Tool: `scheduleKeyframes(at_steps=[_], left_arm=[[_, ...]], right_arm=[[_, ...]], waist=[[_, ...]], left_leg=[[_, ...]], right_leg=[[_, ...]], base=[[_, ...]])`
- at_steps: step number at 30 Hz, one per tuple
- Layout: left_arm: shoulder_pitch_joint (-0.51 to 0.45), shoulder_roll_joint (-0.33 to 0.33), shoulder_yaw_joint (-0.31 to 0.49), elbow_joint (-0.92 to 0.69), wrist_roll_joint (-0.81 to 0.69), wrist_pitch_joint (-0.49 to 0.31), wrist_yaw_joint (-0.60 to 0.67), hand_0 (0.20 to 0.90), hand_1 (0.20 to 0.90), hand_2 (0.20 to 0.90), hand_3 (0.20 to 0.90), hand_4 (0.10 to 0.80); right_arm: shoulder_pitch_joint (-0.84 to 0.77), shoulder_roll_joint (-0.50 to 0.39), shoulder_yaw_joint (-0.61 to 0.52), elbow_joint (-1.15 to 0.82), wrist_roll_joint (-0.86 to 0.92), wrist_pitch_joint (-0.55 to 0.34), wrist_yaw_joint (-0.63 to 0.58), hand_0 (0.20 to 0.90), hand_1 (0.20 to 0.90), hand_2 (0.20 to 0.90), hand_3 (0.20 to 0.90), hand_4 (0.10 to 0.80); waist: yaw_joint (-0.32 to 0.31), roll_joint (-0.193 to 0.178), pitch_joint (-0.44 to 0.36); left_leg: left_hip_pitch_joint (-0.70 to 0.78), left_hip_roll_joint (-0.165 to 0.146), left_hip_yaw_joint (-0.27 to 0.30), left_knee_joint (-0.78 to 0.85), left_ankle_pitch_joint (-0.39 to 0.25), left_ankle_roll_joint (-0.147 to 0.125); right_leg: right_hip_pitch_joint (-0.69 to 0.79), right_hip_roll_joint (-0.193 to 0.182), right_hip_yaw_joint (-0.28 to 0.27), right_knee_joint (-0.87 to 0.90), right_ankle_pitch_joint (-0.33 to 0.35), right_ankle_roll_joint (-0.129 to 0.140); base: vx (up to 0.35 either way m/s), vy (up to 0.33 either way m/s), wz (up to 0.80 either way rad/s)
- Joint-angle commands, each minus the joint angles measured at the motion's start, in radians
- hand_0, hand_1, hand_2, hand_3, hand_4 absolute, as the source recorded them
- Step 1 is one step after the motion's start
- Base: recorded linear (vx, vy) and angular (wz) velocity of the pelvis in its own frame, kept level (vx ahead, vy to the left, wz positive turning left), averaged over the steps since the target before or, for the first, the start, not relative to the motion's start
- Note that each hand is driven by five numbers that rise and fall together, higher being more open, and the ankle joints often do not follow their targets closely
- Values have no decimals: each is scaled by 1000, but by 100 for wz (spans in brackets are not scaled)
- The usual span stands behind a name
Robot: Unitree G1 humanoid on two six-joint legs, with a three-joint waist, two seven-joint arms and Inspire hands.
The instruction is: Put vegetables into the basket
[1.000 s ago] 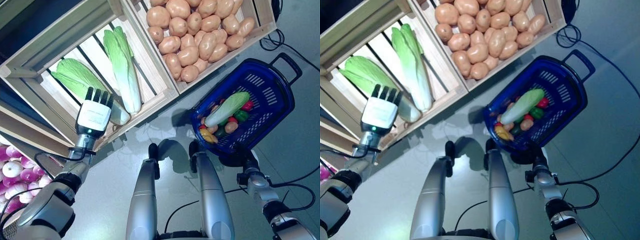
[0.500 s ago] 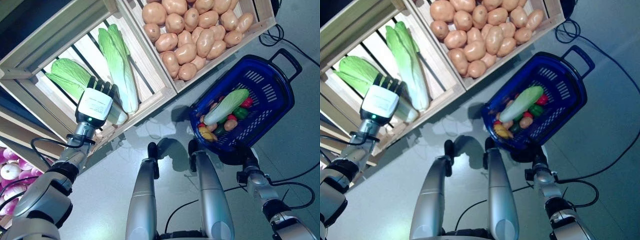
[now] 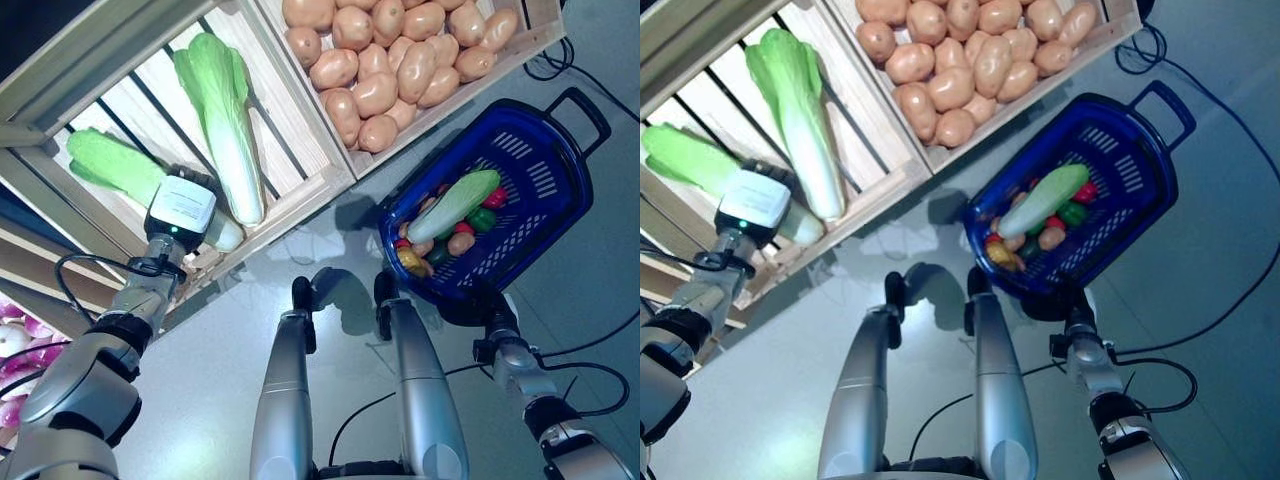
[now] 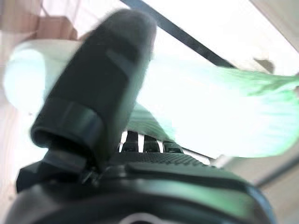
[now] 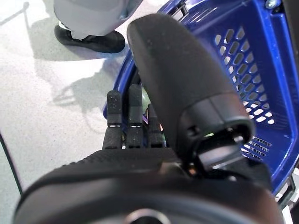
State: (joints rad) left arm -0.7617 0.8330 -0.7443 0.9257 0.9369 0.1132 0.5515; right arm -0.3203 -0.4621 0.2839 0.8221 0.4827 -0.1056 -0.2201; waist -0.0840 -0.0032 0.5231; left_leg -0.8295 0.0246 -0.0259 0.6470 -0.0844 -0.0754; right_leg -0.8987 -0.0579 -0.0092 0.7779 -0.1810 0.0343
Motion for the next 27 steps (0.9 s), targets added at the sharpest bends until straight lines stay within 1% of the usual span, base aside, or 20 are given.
scheduleKeyframes(at_steps=[1, 6, 8, 9, 13, 15, 20, 21, 22, 23, 24, 25, 26, 27], left_arm=[[-62, 34, 19, -16, -26, -5, -40, 900, 900, 900, 900, 800], [-63, 36, 21, -40, -3, -16, 5, 900, 900, 900, 900, 800], [-71, 37, 21, -41, 45, -51, 83, 900, 900, 900, 900, 800], [-72, 37, 22, -41, 44, -51, 85, 900, 900, 900, 900, 800], [-88, 35, 9, -45, 62, -105, 202, 900, 900, 900, 900, 800], [-103, 35, 3, -43, 78, -145, 263, 900, 900, 900, 900, 800], [-112, 33, 0, -41, 89, -189, 302, 900, 900, 900, 900, 800], [-111, 33, 0, -43, 84, -193, 313, 832, 832, 832, 832, 755], [-113, 34, -2, -45, 82, -198, 321, 592, 592, 592, 592, 595], [-114, 33, -4, -45, 83, -198, 326, 592, 592, 592, 592, 595], [-118, 33, -7, -46, 81, -198, 337, 479, 479, 479, 479, 519], [-123, 33, -7, -45, 81, -200, 340, 425, 425, 425, 425, 483], [-124, 32, -7, -45, 82, -200, 342, 389, 389, 389, 389, 460], [-132, 30, -9, -44, 69, -192, 349, 300, 300, 300, 300, 400]], right_arm=[[35, -21, 2, -4, 49, -17, -43, 900, 900, 900, 900, 800], [29, -21, 5, -18, 55, -16, -48, 900, 900, 900, 900, 800], [31, -20, 8, -25, 58, -16, -55, 900, 900, 900, 900, 800], [31, -20, 8, -25, 58, -16, -55, 900, 900, 900, 900, 800], [27, -16, 12, -20, 62, -15, -60, 900, 900, 900, 900, 800], [27, -13, 12, -18, 63, -13, -61, 900, 900, 900, 900, 800], [30, -11, 17, -23, 59, -7, -62, 900, 900, 900, 900, 800], [30, -11, 17, -26, 61, -4, -62, 900, 900, 900, 900, 800], [31, -11, 18, -25, 62, -4, -64, 900, 900, 900, 900, 800], [30, -10, 20, -22, 64, -7, -65, 900, 900, 900, 900, 800], [33, -10, 19, -19, 64, -10, -63, 900, 900, 900, 900, 800], [34, -8, 19, -17, 60, -10, -64, 900, 900, 900, 900, 800], [35, -7, 19, -18, 58, -9, -65, 900, 900, 900, 900, 800], [34, -8, 23, -21, 59, -8, -71, 900, 900, 900, 900, 800]], waist=[[-14, 22, -3], [-10, 22, -3], [-10, 22, -3], [-10, 22, -3], [-8, 21, -3], [-9, 19, -3], [-11, 17, -3], [-12, 16, -3], [-11, 15, -3], [-11, 15, -3], [-11, 14, -3], [-11, 13, -3], [-11, 13, -3], [-12, 10, -3]], left_leg=[[6, -43, 85, -12, -7, 77], [3, -44, 82, -20, -4, 79], [0, -44, 83, -21, -5, 79], [0, -44, 83, -21, -5, 79], [-4, -43, 82, -18, -8, 80], [-2, -43, 83, -16, -11, 81], [-4, -43, 83, -8, -11, 80], [-3, -43, 82, -11, -11, 80], [-3, -42, 83, -11, -10, 80], [-3, -42, 84, -11, -10, 80], [-3, -41, 83, -11, -10, 81], [-2, -41, 83, -13, -9, 81], [0, -42, 83, -14, -9, 82], [0, -41, 83, -14, -10, 83]], right_leg=[[75, 21, -12, -109, 102, -17], [71, 22, -14, -116, 104, -18], [67, 21, -16, -117, 103, -17], [67, 21, -16, -117, 103, -17], [63, 21, -19, -113, 102, -17], [63, 21, -20, -110, 100, -17], [60, 23, -18, -103, 101, -17], [61, 24, -18, -104, 101, -17], [61, 25, -18, -104, 102, -17], [61, 25, -18, -103, 101, -17], [60, 26, -18, -101, 101, -16], [61, 27, -18, -103, 102, -16], [62, 28, -18, -104, 102, -16], [62, 30, -17, -105, 103, -16]], base=[[0, 0, 0], [0, 0, 0], [0, 0, 0], [0, 0, 0], [0, 0, 0], [0, 0, 0], [1, 4, -1], [0, 17, -5], [-4, 10, -4], [0, 0, 0], [0, 0, 0], [0, 0, 0], [0, 0, 0], [0, 0, 0]])
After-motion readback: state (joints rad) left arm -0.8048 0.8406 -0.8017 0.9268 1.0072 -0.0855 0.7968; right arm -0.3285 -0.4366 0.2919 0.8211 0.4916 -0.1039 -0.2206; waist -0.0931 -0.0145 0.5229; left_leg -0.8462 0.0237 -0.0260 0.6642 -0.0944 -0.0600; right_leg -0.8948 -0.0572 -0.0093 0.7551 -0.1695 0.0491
